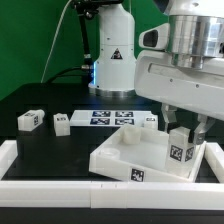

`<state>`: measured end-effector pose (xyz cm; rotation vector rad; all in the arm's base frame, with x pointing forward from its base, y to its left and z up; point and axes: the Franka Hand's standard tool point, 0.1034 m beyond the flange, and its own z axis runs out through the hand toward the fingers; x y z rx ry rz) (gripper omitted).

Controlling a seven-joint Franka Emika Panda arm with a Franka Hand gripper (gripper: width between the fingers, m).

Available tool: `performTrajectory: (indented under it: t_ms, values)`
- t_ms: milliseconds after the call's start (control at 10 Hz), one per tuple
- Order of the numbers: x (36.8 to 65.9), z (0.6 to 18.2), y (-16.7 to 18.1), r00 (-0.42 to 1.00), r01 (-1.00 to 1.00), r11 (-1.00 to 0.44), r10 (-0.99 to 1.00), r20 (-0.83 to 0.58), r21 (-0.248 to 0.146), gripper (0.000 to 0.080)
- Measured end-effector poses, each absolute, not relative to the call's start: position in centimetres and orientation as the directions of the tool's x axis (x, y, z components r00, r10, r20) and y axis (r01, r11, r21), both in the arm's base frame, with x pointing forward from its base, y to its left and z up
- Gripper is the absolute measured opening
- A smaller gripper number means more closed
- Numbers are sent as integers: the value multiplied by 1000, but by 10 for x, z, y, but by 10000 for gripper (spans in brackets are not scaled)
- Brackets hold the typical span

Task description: Assemble one leg

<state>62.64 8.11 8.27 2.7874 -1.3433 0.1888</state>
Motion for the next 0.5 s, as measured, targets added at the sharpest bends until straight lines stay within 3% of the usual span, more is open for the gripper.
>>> performTrajectory:
  t_ms: [200, 300, 400, 500]
  values:
    - [626, 82, 81, 618, -781, -624, -776, 126, -16, 536]
    - [626, 82, 81, 617, -781, -624, -776, 126, -16, 536]
    - [626, 82, 81, 617, -781, -624, -776, 126, -16, 629]
    - [626, 82, 81, 617, -781, -624, -776, 126, -16, 643]
